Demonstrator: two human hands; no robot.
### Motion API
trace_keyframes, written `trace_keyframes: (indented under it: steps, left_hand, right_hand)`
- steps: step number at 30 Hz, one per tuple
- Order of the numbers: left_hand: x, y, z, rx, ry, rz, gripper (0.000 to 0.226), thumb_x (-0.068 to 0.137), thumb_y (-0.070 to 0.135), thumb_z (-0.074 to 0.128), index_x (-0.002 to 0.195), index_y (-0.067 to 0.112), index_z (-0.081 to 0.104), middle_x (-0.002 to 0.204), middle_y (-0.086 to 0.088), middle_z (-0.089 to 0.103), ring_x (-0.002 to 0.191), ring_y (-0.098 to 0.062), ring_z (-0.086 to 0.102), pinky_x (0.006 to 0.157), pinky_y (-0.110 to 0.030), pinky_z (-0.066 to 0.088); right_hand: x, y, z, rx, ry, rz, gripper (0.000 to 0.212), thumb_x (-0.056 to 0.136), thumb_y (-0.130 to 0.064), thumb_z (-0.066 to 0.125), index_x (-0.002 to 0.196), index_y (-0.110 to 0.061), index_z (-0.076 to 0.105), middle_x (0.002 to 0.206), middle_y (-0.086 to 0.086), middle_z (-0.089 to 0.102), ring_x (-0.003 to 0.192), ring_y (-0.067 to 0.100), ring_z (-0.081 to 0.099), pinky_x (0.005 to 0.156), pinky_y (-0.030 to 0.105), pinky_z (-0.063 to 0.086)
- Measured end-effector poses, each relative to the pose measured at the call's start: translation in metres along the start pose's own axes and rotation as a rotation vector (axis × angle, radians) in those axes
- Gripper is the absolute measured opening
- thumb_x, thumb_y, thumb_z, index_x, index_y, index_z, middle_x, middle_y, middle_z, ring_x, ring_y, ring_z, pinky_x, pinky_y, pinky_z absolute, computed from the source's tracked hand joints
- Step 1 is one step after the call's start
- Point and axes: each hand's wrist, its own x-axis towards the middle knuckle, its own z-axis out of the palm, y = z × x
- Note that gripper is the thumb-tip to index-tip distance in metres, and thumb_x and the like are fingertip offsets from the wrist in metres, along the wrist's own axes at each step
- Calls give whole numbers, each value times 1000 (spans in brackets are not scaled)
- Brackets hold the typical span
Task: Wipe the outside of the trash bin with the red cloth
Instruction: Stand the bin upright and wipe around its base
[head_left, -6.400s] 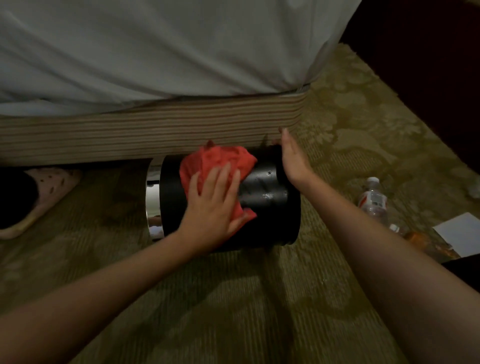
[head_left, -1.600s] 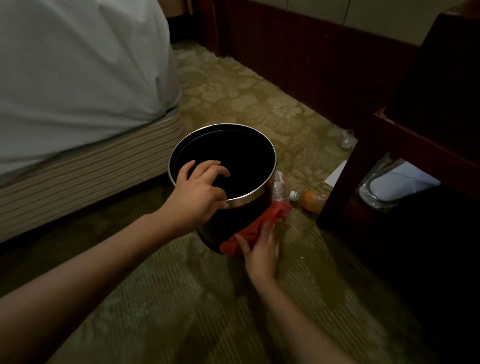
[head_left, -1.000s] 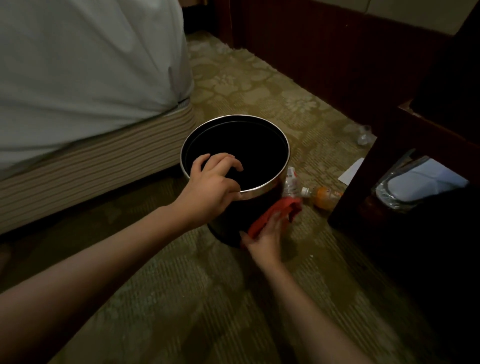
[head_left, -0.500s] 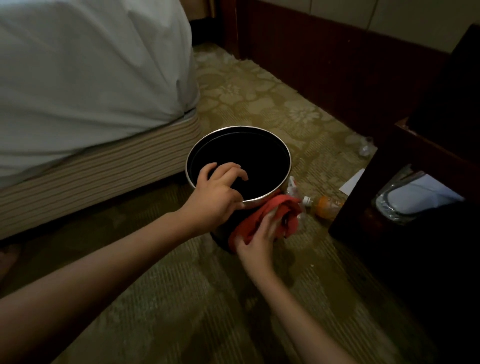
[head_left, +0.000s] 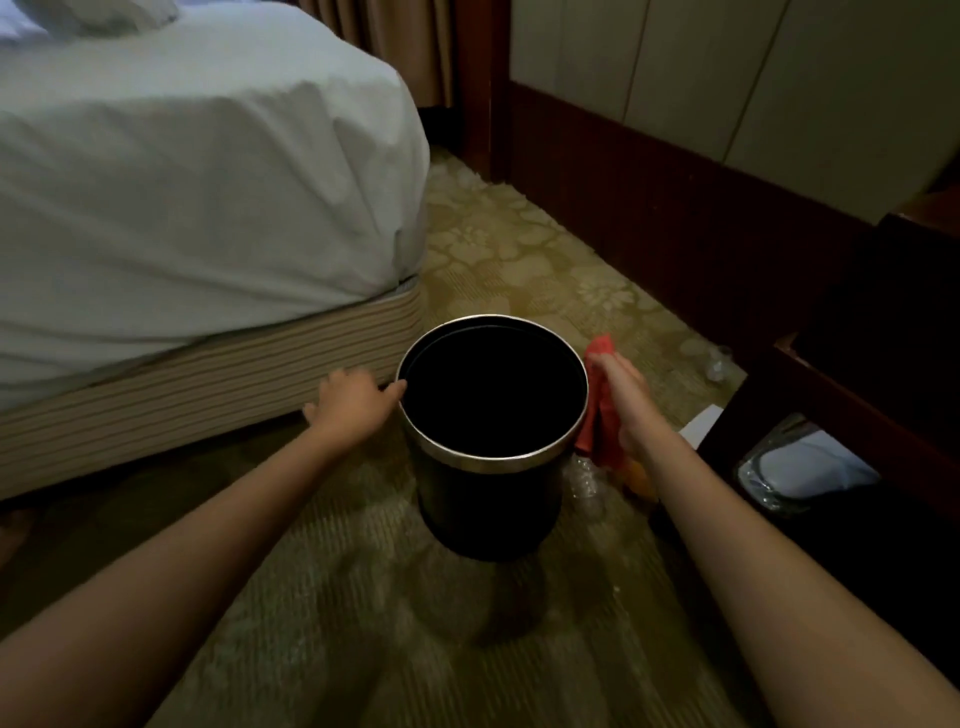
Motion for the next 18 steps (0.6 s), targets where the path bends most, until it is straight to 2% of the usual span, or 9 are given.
trace_keyframes:
  steps: [2,4,5,7,9,11,14,16,18]
  left_hand:
    - [8,-7,5,-165,-146,-68,48,90,50,49,87,5,65,92,-16,62,95,-32,58,85,-36,46]
    - [11,-4,6,-280,-166,-72,43,90,41,54,61,9,57,63,-7,55,67,-24,55,60,-27,39]
    - [13,-2,6,-289,-161,-75,42,89,37,55,57,10,53,58,-5,51,61,-22,51,56,-27,35]
    - [16,1,6,-270,-150,-82,39,88,33,56,56,11,51,58,-5,49,59,-20,49,53,-26,33]
    - [19,2,7,-267,-145,-78,40,88,31,56,54,10,49,55,-4,48,53,-18,46,48,-25,31]
    - [21,1,7,-259,-144,-71,41,87,28,57,51,10,47,53,-4,46,50,-17,43,46,-25,29]
    - [23,-1,5,-234,-134,-69,36,85,25,59,55,6,51,59,-8,49,55,-20,47,49,-27,31]
    - [26,-1,2,-217,-118,-84,31,84,24,60,63,1,56,67,-12,53,63,-25,52,54,-28,34]
    - [28,-3,-3,-188,-104,-93,29,84,23,61,75,-4,63,75,-17,57,71,-27,55,59,-27,36]
  right_hand:
    - [3,-8,1,-172,-21,6,5,87,-21,61,83,-18,61,65,-2,63,51,8,60,40,12,42]
    - [5,-9,1,-341,-6,-43,5,86,-10,61,89,-13,60,70,0,59,58,10,56,39,10,41]
    - [7,-8,1,-394,-1,-69,10,85,-4,59,93,-10,60,70,0,58,60,10,54,42,12,43]
    - [10,-5,2,-475,10,-101,16,83,2,56,98,-2,61,70,3,56,63,14,53,53,19,45]
    - [12,-5,2,-563,16,-133,14,82,1,56,94,2,62,70,5,56,68,18,54,60,26,43]
    - [12,-3,2,-671,26,-155,5,81,-5,58,78,-8,61,70,7,56,74,23,55,67,32,44]
    - [4,3,-1,-772,15,-148,11,81,-12,60,70,-13,58,75,14,60,79,31,59,77,43,48]
    - [-7,9,-3,-794,19,-142,17,81,-14,60,65,-14,56,73,15,59,78,32,58,77,44,48]
    - [-17,17,-2,-826,22,-134,27,81,-15,60,56,-17,49,63,9,53,72,27,54,70,40,45]
